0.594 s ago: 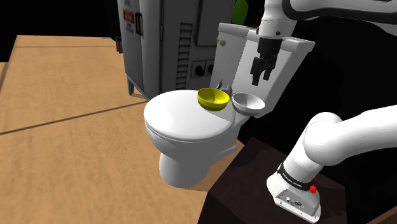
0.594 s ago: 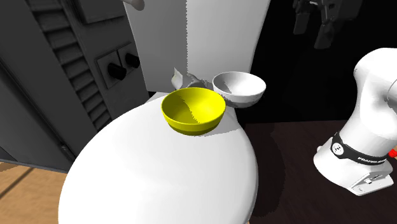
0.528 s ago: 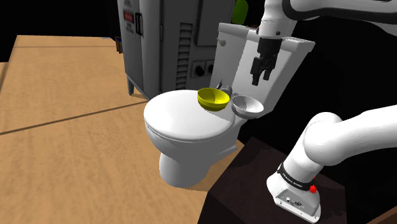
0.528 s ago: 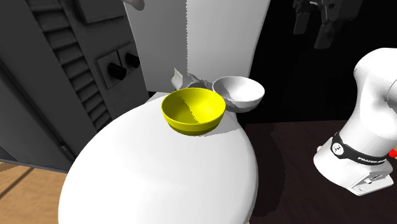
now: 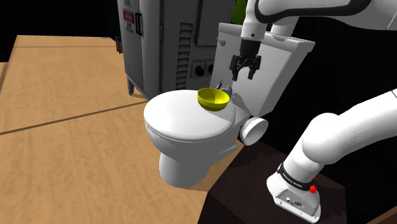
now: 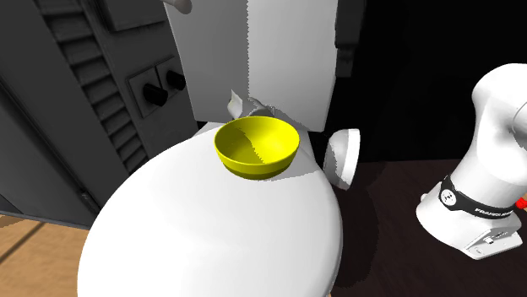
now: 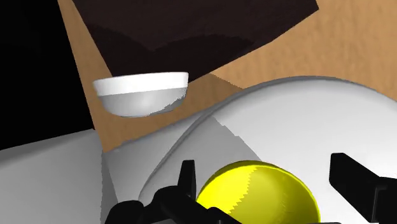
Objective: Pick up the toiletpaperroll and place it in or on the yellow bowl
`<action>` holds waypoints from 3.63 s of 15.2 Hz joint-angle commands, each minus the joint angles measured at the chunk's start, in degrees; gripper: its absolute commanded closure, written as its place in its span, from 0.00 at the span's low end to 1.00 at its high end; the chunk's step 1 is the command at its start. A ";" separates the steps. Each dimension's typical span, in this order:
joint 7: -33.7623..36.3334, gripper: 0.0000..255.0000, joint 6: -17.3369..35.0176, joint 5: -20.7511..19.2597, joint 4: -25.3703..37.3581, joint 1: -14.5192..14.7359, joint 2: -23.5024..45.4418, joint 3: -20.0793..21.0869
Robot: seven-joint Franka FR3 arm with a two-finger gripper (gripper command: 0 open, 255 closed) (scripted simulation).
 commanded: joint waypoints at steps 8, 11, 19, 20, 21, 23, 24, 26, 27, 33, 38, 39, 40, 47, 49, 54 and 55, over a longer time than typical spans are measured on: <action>11.12 0.00 10.45 4.07 8.79 -4.49 17.22 -3.19; 14.23 0.00 12.87 5.74 12.34 -5.87 22.50 -4.60; 21.45 0.00 17.78 11.38 22.11 -9.83 35.63 -8.65; 22.28 0.00 18.27 12.20 23.32 -10.38 37.17 -9.15; 22.42 0.00 18.35 12.34 23.53 -10.49 37.44 -9.23; 22.29 0.00 19.79 12.53 22.42 -10.39 37.77 -9.09; 22.23 0.00 20.51 12.63 21.89 -10.35 37.95 -9.02; 22.09 0.00 21.93 12.84 20.86 -10.26 38.35 -8.87; 22.01 0.00 22.64 12.96 20.37 -10.21 38.57 -8.80; 21.89 0.00 23.75 13.15 19.61 -10.14 38.94 -8.70; 21.89 1.00 23.75 13.15 19.61 -10.14 38.93 -8.70; 21.88 1.00 23.75 13.15 19.61 -10.14 38.93 -8.70; 21.89 1.00 23.75 13.15 19.61 -10.14 38.93 -8.70; 22.07 1.00 23.06 13.02 20.07 -10.14 38.68 -8.72; 22.41 1.00 21.67 12.77 21.03 -10.14 38.21 -8.76; 23.21 1.00 18.16 12.24 23.65 -10.16 37.22 -8.84; 23.37 1.00 17.44 12.15 24.22 -10.16 37.05 -8.86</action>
